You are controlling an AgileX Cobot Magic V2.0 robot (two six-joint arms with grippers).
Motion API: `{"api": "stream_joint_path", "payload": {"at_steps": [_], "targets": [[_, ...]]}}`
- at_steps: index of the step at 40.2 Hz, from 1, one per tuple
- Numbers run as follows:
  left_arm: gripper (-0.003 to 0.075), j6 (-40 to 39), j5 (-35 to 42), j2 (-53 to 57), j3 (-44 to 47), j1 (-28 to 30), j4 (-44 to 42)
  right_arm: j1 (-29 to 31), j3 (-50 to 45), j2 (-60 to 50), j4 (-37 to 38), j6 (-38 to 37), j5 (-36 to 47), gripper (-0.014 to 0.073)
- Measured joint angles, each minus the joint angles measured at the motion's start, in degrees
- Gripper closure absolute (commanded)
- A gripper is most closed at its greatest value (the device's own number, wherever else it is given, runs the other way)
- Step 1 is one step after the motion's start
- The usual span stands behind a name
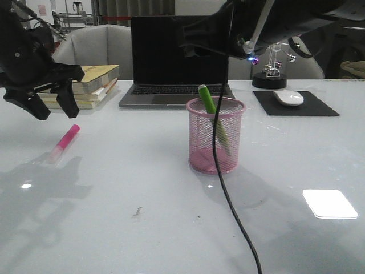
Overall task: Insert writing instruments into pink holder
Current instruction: 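Lower the green highlighter into the holder and open the right gripper, then lower the left gripper and close it on the pink highlighter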
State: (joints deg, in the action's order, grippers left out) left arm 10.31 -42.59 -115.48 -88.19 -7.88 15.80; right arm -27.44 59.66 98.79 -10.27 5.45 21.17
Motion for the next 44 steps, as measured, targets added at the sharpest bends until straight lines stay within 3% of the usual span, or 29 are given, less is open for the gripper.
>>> {"api": "stream_joint_path", "payload": {"at_steps": [7, 13, 25, 36, 44], "targets": [[0.0274, 0.0, 0.1, 0.0, 0.0, 0.0, 0.0, 0.3, 0.0, -4.5, 3.8, 0.0, -2.2, 0.0073], [0.0274, 0.0, 3.1, 0.0, 0.0, 0.0, 0.2, 2.0, 0.0, -10.7, 6.8, 0.0, -9.0, 0.0073], [0.0274, 0.0, 2.5, 0.0, 0.0, 0.0, 1.6, 11.5, 0.0, -22.6, 7.3, 0.0, -24.2, 0.0073], [0.0274, -4.2, -9.5, -8.4, -11.3, 0.0, -3.6, 15.0, 0.0, -24.3, 7.3, 0.0, -29.4, 0.0073], [0.0274, -4.5, -10.4, -9.8, -12.4, 0.0, -5.3, 15.0, 0.0, -24.3, 7.3, 0.0, -29.8, 0.0073]]}}
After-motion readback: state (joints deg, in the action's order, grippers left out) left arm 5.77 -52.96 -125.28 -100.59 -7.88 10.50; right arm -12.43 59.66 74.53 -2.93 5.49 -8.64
